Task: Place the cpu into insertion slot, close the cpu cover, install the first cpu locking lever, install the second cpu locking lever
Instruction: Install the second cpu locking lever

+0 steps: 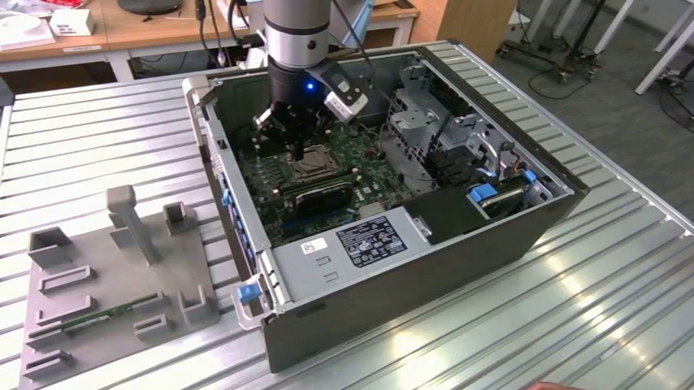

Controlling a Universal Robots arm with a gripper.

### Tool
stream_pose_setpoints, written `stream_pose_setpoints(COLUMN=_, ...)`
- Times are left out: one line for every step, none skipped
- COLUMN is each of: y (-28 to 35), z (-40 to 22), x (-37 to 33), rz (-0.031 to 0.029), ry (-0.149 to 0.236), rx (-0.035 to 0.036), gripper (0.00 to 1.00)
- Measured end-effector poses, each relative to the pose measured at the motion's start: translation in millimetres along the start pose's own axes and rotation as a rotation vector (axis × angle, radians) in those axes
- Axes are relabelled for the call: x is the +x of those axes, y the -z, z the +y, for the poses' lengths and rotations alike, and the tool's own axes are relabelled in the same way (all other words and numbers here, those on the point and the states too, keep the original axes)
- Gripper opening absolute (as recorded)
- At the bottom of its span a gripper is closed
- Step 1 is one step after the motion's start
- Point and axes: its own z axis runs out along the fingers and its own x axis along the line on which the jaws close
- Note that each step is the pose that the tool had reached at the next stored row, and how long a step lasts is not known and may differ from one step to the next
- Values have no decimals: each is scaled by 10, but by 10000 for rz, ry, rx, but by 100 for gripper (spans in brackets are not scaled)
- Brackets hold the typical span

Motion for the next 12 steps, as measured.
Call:
stream_pose_setpoints(y=1, z=0, x=-1, rz=1, ry=1, rx=1, gripper=11)
stream_pose_setpoints(y=2, z=-1, x=-13, rz=5, ry=2, rx=4, gripper=11)
stream_pose_setpoints(y=1, z=-3, x=-34, rz=9, ry=0, rx=3, gripper=11)
stream_pose_setpoints(y=0, z=-4, x=-56, rz=14, ry=-1, rx=1, gripper=11)
stream_pose_setpoints(y=-1, z=-6, x=-78, rz=21, ry=-2, rx=1, gripper=11)
stream_pose_setpoints(y=-1, z=-8, x=-99, rz=29, ry=-4, rx=1, gripper=11)
stream_pose_setpoints(y=-2, z=-9, x=-115, rz=35, ry=-7, rx=3, gripper=11)
stream_pose_setpoints(y=-3, z=-12, x=-126, rz=40, ry=-10, rx=6, gripper=11)
stream_pose_setpoints(y=-3, z=-15, x=-132, rz=43, ry=-11, rx=10, gripper=11)
stream_pose_setpoints(y=-6, z=-18, x=-137, rz=45, ry=-14, rx=13, gripper=11)
stream_pose_setpoints(y=-13, z=-20, x=-141, rz=46, ry=-15, rx=14, gripper=11)
stream_pose_setpoints(y=-22, z=-22, x=-144, rz=48, ry=-15, rx=15, gripper=11)
